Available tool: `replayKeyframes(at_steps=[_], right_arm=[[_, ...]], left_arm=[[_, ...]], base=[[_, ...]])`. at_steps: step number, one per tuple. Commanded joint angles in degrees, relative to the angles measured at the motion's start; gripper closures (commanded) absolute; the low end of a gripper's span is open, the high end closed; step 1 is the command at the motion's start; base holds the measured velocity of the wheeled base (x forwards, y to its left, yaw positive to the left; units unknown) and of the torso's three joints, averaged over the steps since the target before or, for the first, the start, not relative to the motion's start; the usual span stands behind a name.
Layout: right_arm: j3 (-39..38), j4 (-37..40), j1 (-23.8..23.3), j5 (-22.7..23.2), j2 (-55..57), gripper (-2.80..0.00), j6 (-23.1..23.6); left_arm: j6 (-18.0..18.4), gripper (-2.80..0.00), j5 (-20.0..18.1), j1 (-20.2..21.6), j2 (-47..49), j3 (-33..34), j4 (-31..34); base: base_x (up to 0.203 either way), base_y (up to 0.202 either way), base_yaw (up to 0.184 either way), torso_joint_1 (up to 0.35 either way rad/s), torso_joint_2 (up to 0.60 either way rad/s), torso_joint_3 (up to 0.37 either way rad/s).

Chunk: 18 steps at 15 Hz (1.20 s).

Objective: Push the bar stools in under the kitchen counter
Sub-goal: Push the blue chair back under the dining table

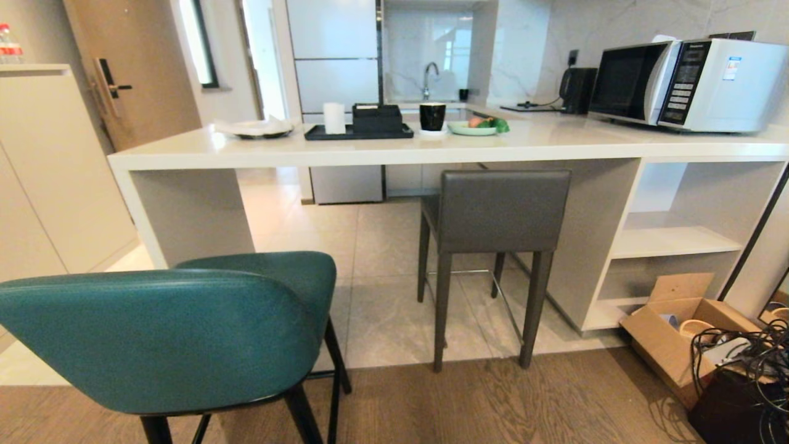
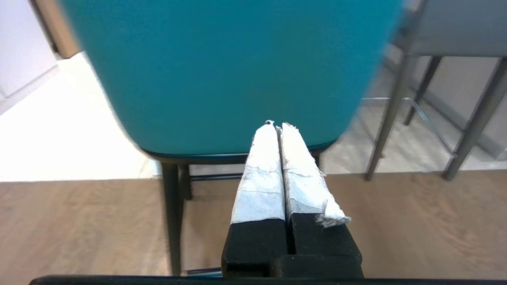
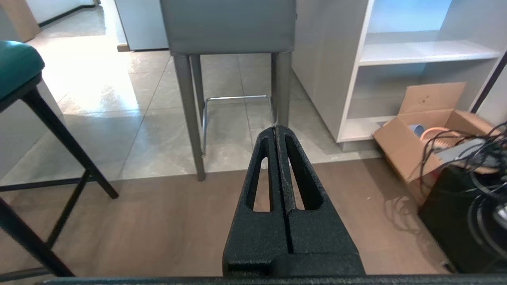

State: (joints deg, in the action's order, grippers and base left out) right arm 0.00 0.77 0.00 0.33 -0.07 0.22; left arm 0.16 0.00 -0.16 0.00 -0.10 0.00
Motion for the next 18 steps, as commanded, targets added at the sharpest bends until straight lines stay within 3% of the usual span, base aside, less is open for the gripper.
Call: replayKeyframes(at_steps=[1, 18], right_arm=[[0.0, 0.0, 0.0, 0.0, 0.1, 0.00, 0.0], [0.0, 0.0, 0.0, 0.0, 0.1, 0.00, 0.0]], left_arm=[[0.0, 0.00, 0.0, 0.0, 0.1, 0.0, 0.0], [0.0, 0.00, 0.0, 0.0, 0.1, 0.0, 0.0]], base=[[0.000, 0.199, -0.001, 0.002, 0.00, 0.005], [0.000, 0.196, -0.001, 0.001, 0.00, 0.003]])
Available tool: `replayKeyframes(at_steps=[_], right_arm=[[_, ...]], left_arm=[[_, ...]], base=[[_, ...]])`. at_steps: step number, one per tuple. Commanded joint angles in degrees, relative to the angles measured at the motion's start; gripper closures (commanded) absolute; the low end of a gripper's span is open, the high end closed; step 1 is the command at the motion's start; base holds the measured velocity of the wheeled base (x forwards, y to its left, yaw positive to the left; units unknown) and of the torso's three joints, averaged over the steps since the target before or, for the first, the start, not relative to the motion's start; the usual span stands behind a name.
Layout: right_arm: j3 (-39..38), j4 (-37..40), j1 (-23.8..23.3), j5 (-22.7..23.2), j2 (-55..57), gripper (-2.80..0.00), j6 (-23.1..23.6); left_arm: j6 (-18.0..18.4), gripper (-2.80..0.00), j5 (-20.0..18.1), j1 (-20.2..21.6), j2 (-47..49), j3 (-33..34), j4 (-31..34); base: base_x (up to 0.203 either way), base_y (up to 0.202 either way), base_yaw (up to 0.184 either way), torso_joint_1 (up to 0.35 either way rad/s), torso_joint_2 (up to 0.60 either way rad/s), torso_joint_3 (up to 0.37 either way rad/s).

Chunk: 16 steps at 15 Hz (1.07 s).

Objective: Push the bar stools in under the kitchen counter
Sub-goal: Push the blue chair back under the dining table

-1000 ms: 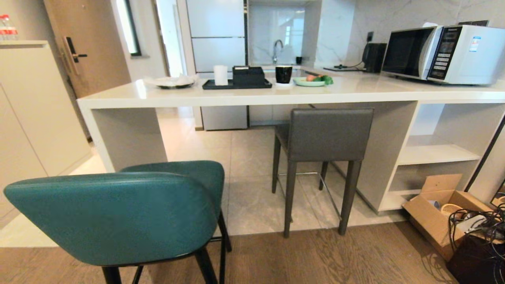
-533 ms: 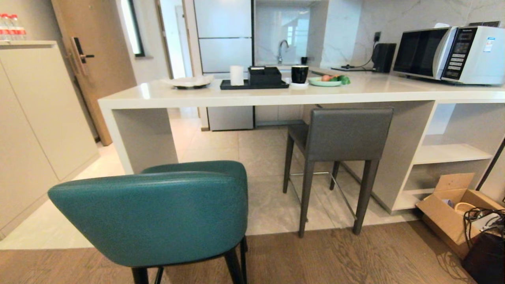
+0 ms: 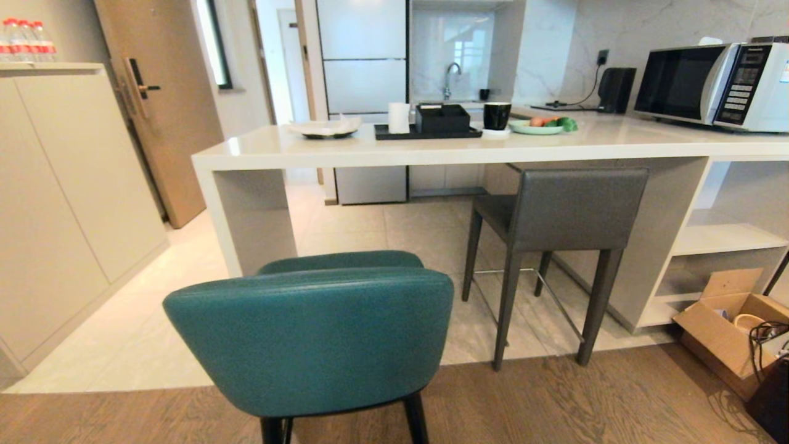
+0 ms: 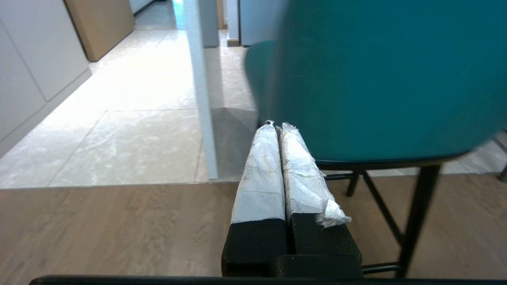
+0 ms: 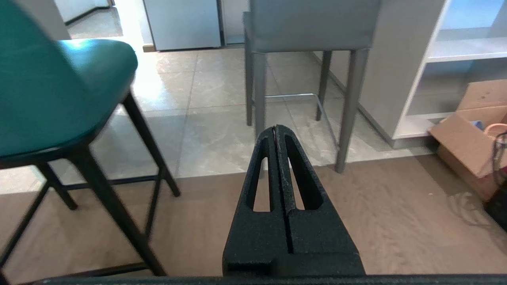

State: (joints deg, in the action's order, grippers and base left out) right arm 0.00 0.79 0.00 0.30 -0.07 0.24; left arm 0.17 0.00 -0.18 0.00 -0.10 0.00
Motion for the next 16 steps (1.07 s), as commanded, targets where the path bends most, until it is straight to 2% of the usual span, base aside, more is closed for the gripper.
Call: replayKeyframes(at_steps=[1, 7, 16], right_arm=[[0.0, 0.0, 0.0, 0.0, 0.1, 0.00, -0.1], [0.0, 0.0, 0.0, 0.0, 0.1, 0.00, -0.1], [0.0, 0.0, 0.0, 0.0, 0.1, 0.00, 0.0]], left_arm=[[0.0, 0.00, 0.0, 0.0, 0.1, 0.0, 0.0], [0.0, 0.00, 0.0, 0.0, 0.1, 0.0, 0.0], [0.0, 0.00, 0.0, 0.0, 0.1, 0.0, 0.0]], base=[[0.000, 0.195, -0.001, -0.006, 0.00, 0.002], [0.000, 0.176, -0.002, 0.001, 0.00, 0.003], [0.000, 0.000, 0.000, 0.000, 0.00, 0.000]])
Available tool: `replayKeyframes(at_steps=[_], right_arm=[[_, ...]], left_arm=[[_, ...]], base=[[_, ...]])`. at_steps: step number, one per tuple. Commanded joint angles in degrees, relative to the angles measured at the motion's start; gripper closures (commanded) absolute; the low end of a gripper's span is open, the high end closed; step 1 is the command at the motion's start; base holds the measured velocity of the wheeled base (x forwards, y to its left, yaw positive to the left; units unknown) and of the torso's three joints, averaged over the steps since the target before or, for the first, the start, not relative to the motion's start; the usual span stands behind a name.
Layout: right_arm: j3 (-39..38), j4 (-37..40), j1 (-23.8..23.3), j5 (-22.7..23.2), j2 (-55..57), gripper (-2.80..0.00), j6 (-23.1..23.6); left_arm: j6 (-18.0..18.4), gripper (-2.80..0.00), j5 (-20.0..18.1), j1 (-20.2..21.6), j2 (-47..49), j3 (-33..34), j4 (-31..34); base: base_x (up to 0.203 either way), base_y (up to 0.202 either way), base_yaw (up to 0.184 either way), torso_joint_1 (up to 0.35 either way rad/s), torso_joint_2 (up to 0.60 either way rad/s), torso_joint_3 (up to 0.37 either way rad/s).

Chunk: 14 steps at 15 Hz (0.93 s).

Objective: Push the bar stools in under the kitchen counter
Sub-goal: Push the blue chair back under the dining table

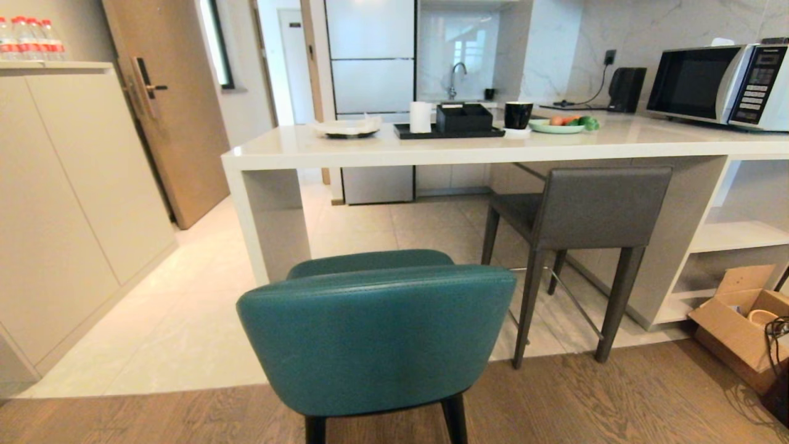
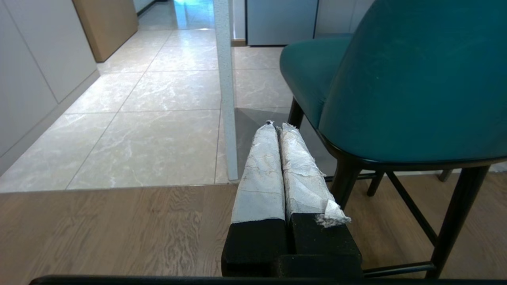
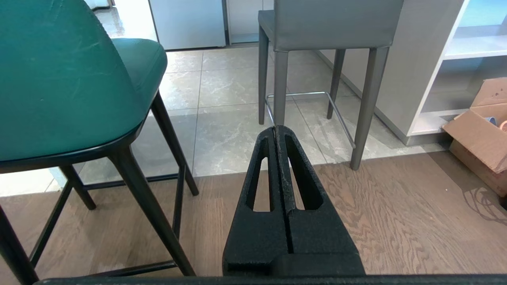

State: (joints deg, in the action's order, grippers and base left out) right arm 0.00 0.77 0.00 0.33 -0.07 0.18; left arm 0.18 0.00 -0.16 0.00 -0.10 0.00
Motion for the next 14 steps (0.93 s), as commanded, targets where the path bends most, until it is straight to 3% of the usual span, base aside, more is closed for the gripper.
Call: replayKeyframes(at_steps=[1, 14], right_arm=[[0.0, 0.0, 0.0, 0.0, 0.1, 0.00, 0.0], [0.0, -0.1, 0.0, 0.1, 0.0, 0.00, 0.1]], left_arm=[[0.0, 0.00, 0.0, 0.0, 0.1, 0.0, 0.0], [-0.2, 0.00, 0.0, 0.0, 0.1, 0.0, 0.0]], base=[[0.000, 0.000, 0.000, 0.000, 0.00, 0.000], [0.000, 0.000, 0.000, 0.000, 0.00, 0.000]])
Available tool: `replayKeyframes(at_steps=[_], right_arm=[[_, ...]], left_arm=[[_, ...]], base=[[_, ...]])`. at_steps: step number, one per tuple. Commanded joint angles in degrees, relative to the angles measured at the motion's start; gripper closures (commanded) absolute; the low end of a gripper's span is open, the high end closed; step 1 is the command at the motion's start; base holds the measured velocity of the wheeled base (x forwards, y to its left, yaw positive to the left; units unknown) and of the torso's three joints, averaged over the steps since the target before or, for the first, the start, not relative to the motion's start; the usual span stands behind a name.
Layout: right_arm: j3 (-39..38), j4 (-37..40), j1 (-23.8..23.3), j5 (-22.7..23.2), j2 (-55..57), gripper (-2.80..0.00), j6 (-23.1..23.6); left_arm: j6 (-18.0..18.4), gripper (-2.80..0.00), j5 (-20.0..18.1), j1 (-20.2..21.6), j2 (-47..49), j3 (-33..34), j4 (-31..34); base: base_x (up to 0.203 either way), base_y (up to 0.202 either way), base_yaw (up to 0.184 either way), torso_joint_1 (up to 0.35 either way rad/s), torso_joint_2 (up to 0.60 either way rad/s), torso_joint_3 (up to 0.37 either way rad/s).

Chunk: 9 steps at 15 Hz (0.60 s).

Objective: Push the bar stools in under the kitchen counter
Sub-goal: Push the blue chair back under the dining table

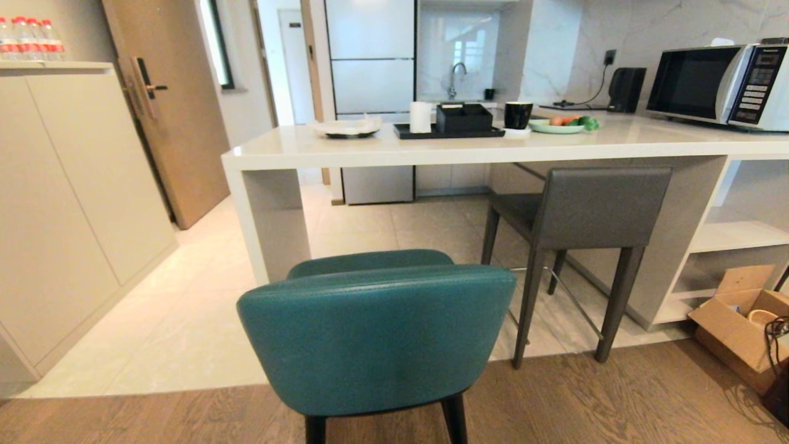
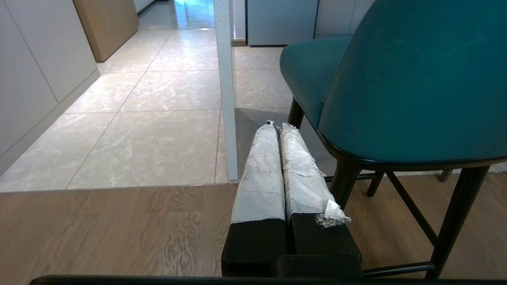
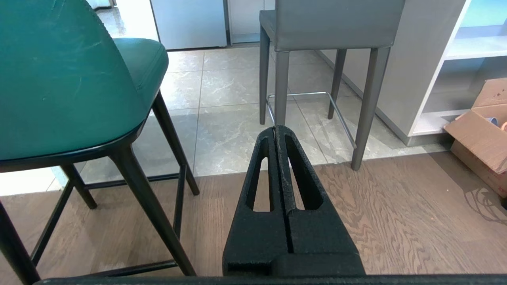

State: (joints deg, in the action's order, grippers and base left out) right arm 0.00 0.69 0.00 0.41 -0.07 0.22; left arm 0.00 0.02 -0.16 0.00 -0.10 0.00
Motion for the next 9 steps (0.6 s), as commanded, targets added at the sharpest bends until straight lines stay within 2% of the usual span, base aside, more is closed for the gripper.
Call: replayKeyframes(at_steps=[1, 4, 6, 8, 9], right_arm=[[0.0, 0.0, 0.0, 0.0, 0.1, 0.00, 0.0], [1.7, 0.4, -0.1, -0.6, 0.3, 0.00, 1.8], [6.1, 1.7, 0.0, -0.6, 5.2, 0.00, 1.1], [11.4, 0.9, 0.2, 0.0, 16.3, 0.00, -1.5], [13.1, -1.4, 0.2, 0.2, 22.6, 0.00, -2.2]], left_arm=[[0.0, 0.00, 0.1, 0.0, 0.1, 0.0, 0.0], [0.4, 0.00, -0.2, 0.1, 0.0, -0.3, -0.5], [-2.3, 0.00, -0.6, 0.1, 3.1, -6.1, -0.3], [-6.6, 0.00, -0.9, -0.5, 14.1, -11.4, -2.2], [-7.6, 0.00, -1.0, -1.0, 20.7, -12.8, -4.9]], base=[[0.000, 0.000, 0.000, 0.000, 0.00, 0.000], [0.000, 0.000, 0.000, 0.000, 0.00, 0.000], [0.000, 0.000, 0.000, 0.000, 0.00, 0.000], [0.000, 0.000, 0.000, 0.000, 0.00, 0.000], [0.000, 0.000, 0.000, 0.000, 0.00, 0.000]])
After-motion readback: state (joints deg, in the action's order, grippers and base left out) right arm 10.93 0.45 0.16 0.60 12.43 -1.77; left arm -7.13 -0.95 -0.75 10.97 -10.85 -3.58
